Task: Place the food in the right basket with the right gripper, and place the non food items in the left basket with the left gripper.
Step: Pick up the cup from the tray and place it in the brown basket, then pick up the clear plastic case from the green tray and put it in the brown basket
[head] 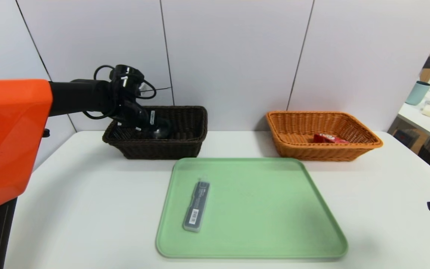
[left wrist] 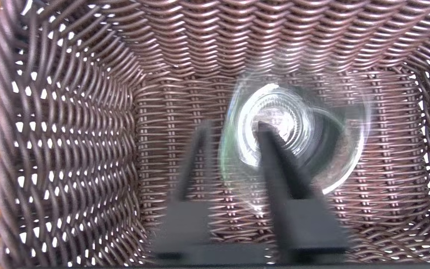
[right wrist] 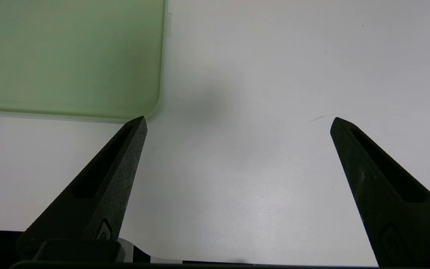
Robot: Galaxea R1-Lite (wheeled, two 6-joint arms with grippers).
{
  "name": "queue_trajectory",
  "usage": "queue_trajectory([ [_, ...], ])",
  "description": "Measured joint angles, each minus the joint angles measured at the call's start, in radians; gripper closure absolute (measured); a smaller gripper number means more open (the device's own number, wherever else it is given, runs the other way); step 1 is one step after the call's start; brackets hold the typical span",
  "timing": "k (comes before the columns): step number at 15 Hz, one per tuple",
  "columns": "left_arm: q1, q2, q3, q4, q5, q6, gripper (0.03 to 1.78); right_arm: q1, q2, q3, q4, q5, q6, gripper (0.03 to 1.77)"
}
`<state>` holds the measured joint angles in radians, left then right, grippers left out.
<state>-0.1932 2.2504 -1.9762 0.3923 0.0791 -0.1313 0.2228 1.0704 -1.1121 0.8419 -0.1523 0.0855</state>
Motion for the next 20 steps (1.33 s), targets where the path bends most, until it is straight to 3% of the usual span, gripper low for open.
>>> queue_trajectory([
  [3, 0.000, 0.001, 0.000, 0.001, 0.000, 0.000, 0.90, 0.000, 0.000, 0.002, 0.000, -0.003, 0.000, 0.10],
  [6, 0.000, -0.006, 0.000, 0.010, 0.000, 0.001, 0.65, 0.001, 0.000, 0.004, 0.000, -0.004, 0.001, 0.10],
  [13, -0.053, -0.208, 0.006, 0.047, 0.027, 0.102, 0.33, -0.001, 0.002, 0.029, -0.001, -0.002, 0.003, 0.10],
  [15, -0.097, -0.274, 0.010, 0.114, 0.025, 0.098, 0.28, -0.004, 0.002, 0.038, -0.002, 0.000, 0.006, 0.10],
  [20, -0.300, -0.418, 0.012, 0.442, 0.026, 0.055, 0.20, -0.005, 0.001, 0.044, -0.002, 0.000, 0.043, 0.10],
])
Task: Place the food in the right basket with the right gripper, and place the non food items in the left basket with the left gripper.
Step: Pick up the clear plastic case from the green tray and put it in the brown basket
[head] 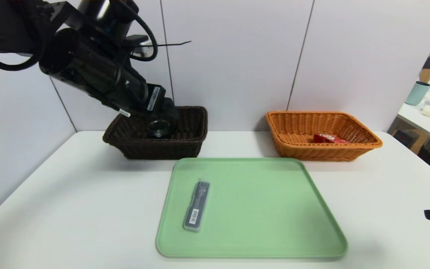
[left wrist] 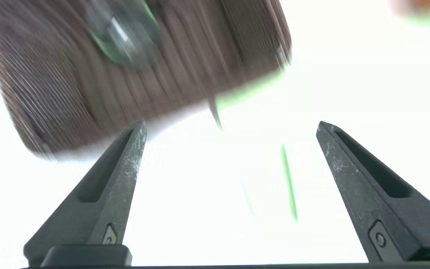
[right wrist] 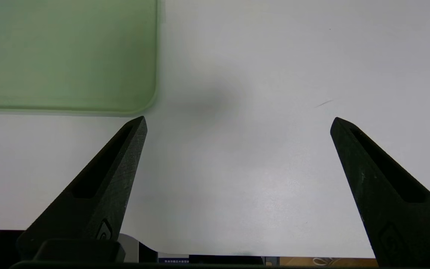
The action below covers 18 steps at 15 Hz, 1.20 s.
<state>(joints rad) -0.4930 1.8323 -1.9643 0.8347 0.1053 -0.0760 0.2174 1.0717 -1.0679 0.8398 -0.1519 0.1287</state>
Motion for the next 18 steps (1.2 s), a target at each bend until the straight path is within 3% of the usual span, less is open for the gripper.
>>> queue_trajectory([
  [3, -0.104, -0.027, 0.000, 0.163, 0.008, -0.023, 0.17, 0.000, -0.001, 0.000, 0.000, -0.002, 0.001, 0.10],
  [6, -0.182, 0.001, 0.000, 0.231, 0.006, -0.134, 0.15, 0.000, 0.001, 0.001, 0.001, -0.002, 0.000, 0.10],
  [13, -0.241, 0.159, -0.006, 0.252, 0.007, -0.261, 0.12, -0.001, 0.017, 0.023, 0.000, 0.000, 0.017, 0.10],
  [18, -0.264, 0.207, -0.006, 0.249, 0.005, -0.279, 0.12, 0.007, 0.092, 0.002, -0.031, 0.003, 0.021, 0.10],
])
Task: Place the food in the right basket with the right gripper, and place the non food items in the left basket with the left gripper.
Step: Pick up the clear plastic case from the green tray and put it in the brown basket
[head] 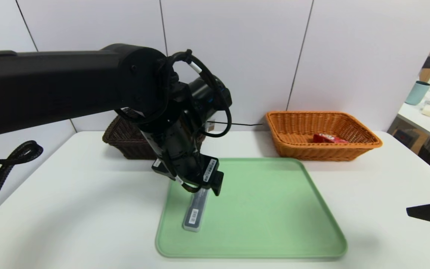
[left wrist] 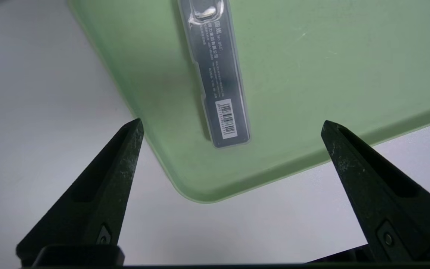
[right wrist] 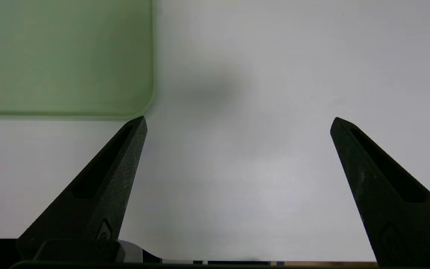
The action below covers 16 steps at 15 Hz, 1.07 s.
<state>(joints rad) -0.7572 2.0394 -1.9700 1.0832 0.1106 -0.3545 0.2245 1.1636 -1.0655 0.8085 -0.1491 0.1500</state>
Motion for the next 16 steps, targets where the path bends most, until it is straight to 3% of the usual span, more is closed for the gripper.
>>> queue_trajectory([
  [8, -0.007, 0.023, 0.004, 0.000, 0.005, -0.011, 0.12, 0.050, 0.139, -0.034, -0.088, 0.035, -0.084, 0.10],
  [16, 0.004, 0.087, 0.008, -0.027, 0.026, -0.027, 0.12, 0.061, 0.183, -0.037, -0.131, 0.035, -0.089, 0.10],
])
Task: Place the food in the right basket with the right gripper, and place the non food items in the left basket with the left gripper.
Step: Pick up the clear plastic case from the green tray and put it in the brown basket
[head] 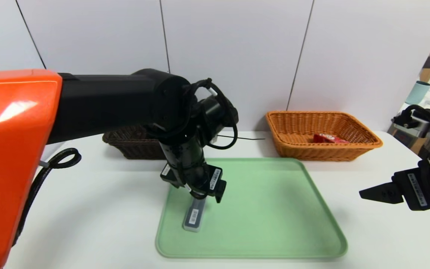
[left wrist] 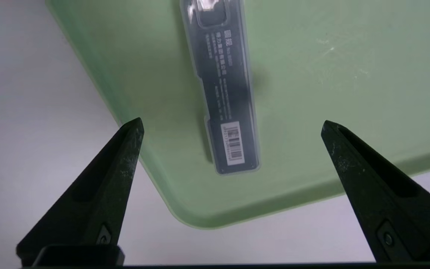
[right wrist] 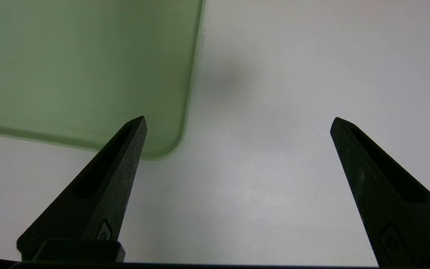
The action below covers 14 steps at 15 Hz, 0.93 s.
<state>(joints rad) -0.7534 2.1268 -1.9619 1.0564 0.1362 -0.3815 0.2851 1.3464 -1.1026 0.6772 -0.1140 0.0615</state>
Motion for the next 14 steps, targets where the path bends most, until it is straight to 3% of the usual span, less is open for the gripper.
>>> queue_trajectory([
  [3, 0.011, 0.036, 0.000, -0.031, 0.049, -0.002, 0.12, -0.001, 0.001, 0.000, 0.000, -0.001, 0.001, 0.10],
  [14, 0.025, 0.086, 0.012, -0.035, 0.036, -0.011, 0.12, -0.006, 0.018, 0.000, -0.001, 0.000, 0.002, 0.10],
])
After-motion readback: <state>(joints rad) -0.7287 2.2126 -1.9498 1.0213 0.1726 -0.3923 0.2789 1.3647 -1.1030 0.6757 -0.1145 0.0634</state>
